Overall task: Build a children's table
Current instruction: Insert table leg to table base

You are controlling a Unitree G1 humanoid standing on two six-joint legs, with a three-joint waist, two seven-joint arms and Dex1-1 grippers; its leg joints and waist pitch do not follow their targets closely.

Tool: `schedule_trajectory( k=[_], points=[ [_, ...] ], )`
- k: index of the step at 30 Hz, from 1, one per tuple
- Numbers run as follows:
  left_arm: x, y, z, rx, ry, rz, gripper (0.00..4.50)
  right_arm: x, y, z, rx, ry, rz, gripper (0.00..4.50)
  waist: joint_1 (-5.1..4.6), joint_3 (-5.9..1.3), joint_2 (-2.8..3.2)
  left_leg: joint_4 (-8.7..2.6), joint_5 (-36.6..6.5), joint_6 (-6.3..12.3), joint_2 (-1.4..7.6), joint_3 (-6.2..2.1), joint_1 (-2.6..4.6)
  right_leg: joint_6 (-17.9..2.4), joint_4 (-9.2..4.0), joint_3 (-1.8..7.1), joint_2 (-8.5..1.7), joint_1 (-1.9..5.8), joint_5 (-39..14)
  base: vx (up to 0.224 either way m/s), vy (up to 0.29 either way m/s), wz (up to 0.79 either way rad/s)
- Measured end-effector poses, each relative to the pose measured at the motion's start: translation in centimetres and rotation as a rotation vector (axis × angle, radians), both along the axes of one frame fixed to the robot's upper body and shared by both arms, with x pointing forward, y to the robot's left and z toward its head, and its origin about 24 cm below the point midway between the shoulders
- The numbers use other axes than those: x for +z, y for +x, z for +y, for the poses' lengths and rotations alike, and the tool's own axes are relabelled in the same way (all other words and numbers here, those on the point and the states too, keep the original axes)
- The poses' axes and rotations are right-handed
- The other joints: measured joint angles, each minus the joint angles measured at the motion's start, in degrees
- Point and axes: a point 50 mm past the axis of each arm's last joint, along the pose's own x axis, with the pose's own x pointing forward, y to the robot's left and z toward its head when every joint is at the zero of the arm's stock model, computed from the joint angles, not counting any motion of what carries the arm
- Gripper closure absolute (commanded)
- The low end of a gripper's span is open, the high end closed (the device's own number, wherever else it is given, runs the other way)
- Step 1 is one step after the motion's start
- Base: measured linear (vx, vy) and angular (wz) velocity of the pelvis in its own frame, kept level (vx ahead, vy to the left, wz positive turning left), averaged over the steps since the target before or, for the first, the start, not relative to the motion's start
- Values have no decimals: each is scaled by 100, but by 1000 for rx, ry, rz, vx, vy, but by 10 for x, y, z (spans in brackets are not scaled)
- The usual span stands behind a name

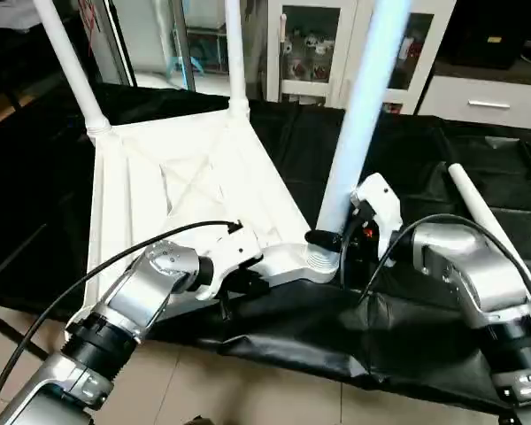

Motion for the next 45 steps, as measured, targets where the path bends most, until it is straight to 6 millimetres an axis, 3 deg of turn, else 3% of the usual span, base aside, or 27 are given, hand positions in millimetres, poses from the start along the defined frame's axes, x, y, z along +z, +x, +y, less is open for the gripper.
schedule_trajectory(
  k=[7, 19, 22, 23, 25, 26, 27, 28, 29, 30, 31, 32, 33, 34, 38, 40, 45],
  points=[
    [-2, 0, 3, 11, 14, 0, 450, -10, -1, 3, -25, 18, 0, 265, -48, -32, -56, -2, 0, 0, 0, -6, 11, 3, -6, -5, 0, 5, -2, 0, 0, 0],
    [-5, 1, 6, 49, 3, 5, 450, -19, 0, 12, -118, 82, -47, 265, -168, -37, -60, -25, -2, 0, -12, -19, 40, 7, -60, -17, 0, 31, -5, 0, 0, 0],
    [-6, 8, 4, 134, -11, -16, 450, -21, 14, 22, -238, 102, -73, 265, -248, -19, -28, -39, -3, 0, -30, -82, 35, 7, -152, -86, -8, 33, -6, -19, 8, -6],
    [-6, 10, 2, 166, -17, -21, 450, -22, 18, 25, -281, 105, -77, 265, -308, -9, -10, -41, -3, 0, -42, -143, 18, 7, -225, -165, -20, 54, -6, -66, 40, -14],
    [-8, 16, -5, 238, -27, -28, 450, -24, 29, 32, -383, 108, -82, 265, -400, 27, 38, -62, -6, 2, -39, -216, 35, 6, -360, -277, -22, 124, -7, -70, 42, -11],
    [-8, 20, -12, 286, -32, -36, 450, -24, 37, 35, -452, 104, -91, 265, -449, 84, 90, -95, -6, 2, -15, -250, 11, -8, -374, -362, -22, 219, -33, -125, 32, -3],
    [-8, 23, -17, 318, -36, -36, 450, -24, 41, 36, -501, 104, -94, 265, -422, 109, 80, -126, -6, 2, -15, -202, 17, -112, -130, -341, -38, 201, -236, -125, 32, -3],
    [-9, 26, -25, 343, -37, -38, 450, -27, 44, 34, -556, 105, -96, 265, -365, 107, 20, -141, -6, 2, -10, -58, 22, -216, 210, -262, -81, 219, -374, -102, -18, 20],
    [-6, 29, -30, 366, -42, -60, 450, -24, 50, 35, -594, 96, -105, 265, -290, 62, -227, -159, -5, 2, -49, 148, 72, 51, 445, -1, -104, 233, -477, -33, -114, 18],
    [-6, 31, -35, 383, -50, -59, 450, -23, 54, 37, -626, 97, -108, 265, -257, 80, -284, -49, -66, 49, -95, 129, 63, 44, 439, 15, -113, 127, -505, -33, -114, 18],
    [-8, 33, -42, 417, -58, -55, 450, -22, 58, 39, -672, 90, -115, 265, -160, 48, -225, 68, -161, 140, -78, 19, 66, 43, 431, 1, -117, 97, -505, 4, -75, -26],
    [-7, 36, -49, 457, -68, -59, 450, -19, 63, 40, -726, 84, -126, 265, -107, 10, -90, 70, -69, -7, -127, -188, 40, 43, 404, -128, -113, 78, -498, 53, 33, -31],
    [-5, 37, -54, 480, -79, -66, 450, -20, 65, 40, -758, 88, -129, 265, -102, -9, -67, 25, -3, -39, -117, -200, 19, 29, 362, -133, -100, 58, -465, 53, 33, -31],
    [-3, 39, -58, 503, -86, -72, 450, -19, 67, 42, -787, 92, -130, 265, -115, -15, -91, -7, 15, -43, -113, -183, -7, 1, 320, -132, -91, 44, -422, 0, 0, 0],
    [-1, 45, -71, 568, -96, -86, 450, -16, 74, 50, -896, 88, -153, 266, -145, -20, -87, -13, 27, -28, -87, -137, -45, -49, 164, -74, -42, 35, -214, 0, 0, 0],
    [-1, 47, -73, 584, -96, -103, 450, -15, 76, 52, -926, 83, -162, 266, -160, -20, -88, -18, 24, -23, -87, -124, -53, -48, 127, -26, -14, 34, -200, 0, 0, 0],
    [0, 48, -73, 590, -103, -114, 450, -14, 78, 53, -945, 81, -177, 266, -156, -21, -87, -30, 14, 3, -81, -90, -57, -29, 63, -8, -9, 38, -156, 0, 0, 0]
  ],
)
